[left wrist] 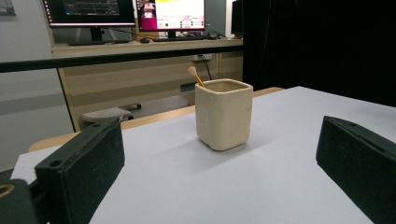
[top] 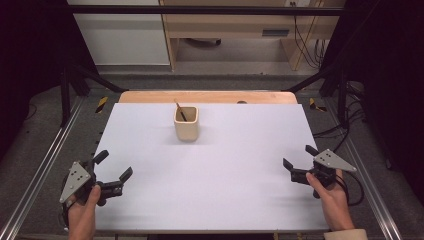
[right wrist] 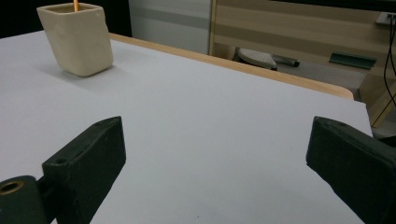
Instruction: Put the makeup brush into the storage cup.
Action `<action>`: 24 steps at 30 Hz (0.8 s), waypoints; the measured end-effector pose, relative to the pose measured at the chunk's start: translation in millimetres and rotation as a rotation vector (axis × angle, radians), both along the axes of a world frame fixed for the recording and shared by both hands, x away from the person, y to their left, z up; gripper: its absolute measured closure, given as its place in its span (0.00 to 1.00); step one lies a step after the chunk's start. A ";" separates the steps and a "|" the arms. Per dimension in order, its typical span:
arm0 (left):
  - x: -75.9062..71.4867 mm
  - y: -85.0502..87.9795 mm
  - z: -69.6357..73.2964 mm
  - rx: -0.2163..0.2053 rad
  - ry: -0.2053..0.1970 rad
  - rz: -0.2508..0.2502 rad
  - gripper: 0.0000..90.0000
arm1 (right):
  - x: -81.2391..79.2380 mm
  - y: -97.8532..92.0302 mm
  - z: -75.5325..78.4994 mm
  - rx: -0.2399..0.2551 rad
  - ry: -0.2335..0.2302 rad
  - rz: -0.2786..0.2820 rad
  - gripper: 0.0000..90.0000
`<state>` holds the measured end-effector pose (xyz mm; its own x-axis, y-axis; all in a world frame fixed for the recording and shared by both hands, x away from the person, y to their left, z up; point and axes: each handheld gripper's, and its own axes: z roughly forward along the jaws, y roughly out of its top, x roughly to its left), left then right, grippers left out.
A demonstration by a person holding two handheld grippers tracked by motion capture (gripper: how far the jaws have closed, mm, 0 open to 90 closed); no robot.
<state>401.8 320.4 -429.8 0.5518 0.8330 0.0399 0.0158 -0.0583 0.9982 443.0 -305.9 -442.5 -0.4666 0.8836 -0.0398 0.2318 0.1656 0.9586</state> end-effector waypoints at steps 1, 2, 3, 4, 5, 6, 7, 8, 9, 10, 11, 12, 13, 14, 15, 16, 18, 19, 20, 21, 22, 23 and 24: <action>-0.1 0.3 0.0 0.000 0.000 0.001 0.00 | -0.8 -1.6 -1.0 0.002 0.003 -0.003 0.06; -0.1 0.5 0.0 0.000 0.000 0.002 0.00 | -1.6 -3.4 -2.4 0.001 0.001 -0.007 0.06; -0.1 0.7 0.0 0.000 0.000 0.002 0.00 | -2.2 -4.4 -3.1 0.006 0.001 -0.007 0.06; -0.2 1.1 -0.1 0.001 0.000 0.003 0.00 | -3.1 -5.9 -4.0 0.008 0.002 -0.007 0.06; -0.1 1.3 -0.1 0.000 0.000 0.004 0.00 | -3.7 -7.2 -4.8 0.007 -0.003 -0.008 0.06; 0.0 1.5 -0.2 0.001 0.000 0.003 0.00 | -4.5 -8.1 -5.3 0.009 -0.002 -0.010 0.06; 0.1 1.8 -0.3 0.001 0.001 0.002 0.01 | -5.4 -9.4 -6.0 0.020 -0.005 -0.004 0.06; 0.2 2.0 -0.4 0.001 0.001 0.002 0.01 | -6.4 -10.1 -6.5 0.025 -0.006 -0.005 0.06; 0.2 2.1 -0.5 0.001 0.001 0.002 0.01 | -7.2 -11.2 -7.1 0.025 -0.013 -0.002 0.06; 0.3 2.4 -0.5 0.001 0.000 0.001 0.01 | -7.7 -11.9 -7.5 0.027 -0.019 -0.001 0.06; 0.2 2.7 -0.5 0.001 -0.002 0.001 0.01 | -9.2 -12.8 -8.1 0.035 -0.021 0.001 0.06; 0.3 3.0 -0.5 0.001 -0.003 0.000 0.01 | -10.5 -13.3 -8.6 0.044 -0.025 0.002 0.06; 0.3 3.2 -0.6 0.000 -0.003 -0.002 0.01 | -11.1 -14.1 -9.5 0.045 -0.034 0.004 0.06; 0.4 3.2 -0.7 0.001 -0.005 -0.005 0.01 | -12.3 -14.1 -10.2 0.051 -0.034 0.006 0.06; 0.5 3.1 -0.9 0.002 -0.006 -0.007 0.01 | -13.1 -14.0 -10.9 0.054 -0.037 0.008 0.06; 0.6 3.1 -1.0 0.005 -0.007 -0.010 0.01 | -13.9 -13.8 -11.6 0.058 -0.040 0.012 0.06; 1.1 3.0 -1.4 0.007 -0.008 -0.014 0.01 | -14.9 -13.9 -12.8 0.057 -0.048 0.017 0.06; 1.3 3.0 -1.6 0.009 -0.009 -0.016 0.01 | -15.7 -13.6 -13.2 0.058 -0.045 0.017 0.06; 1.6 3.0 -2.0 0.011 -0.009 -0.020 0.01 | -16.2 -13.2 -13.6 0.060 -0.048 0.018 0.06; 1.8 2.9 -2.3 0.017 -0.010 -0.020 0.01 | -16.6 -13.2 -14.3 0.058 -0.052 0.021 0.06; 2.1 2.7 -2.6 0.021 -0.011 -0.021 0.01 | -17.2 -13.0 -14.7 0.058 -0.052 0.025 0.05; 2.4 2.4 -3.1 0.022 -0.011 -0.024 0.01 | -17.6 -12.7 -15.3 0.059 -0.056 0.027 0.05; 2.6 2.1 -3.4 0.025 -0.010 -0.025 0.01 | -17.8 -12.3 -15.9 0.058 -0.057 0.029 0.05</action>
<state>404.4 322.4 -433.2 0.5723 0.8173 0.0664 0.0044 -0.0840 0.9965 425.1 -318.1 -458.4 -0.4903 0.8714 -0.0162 0.1723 0.1151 0.9783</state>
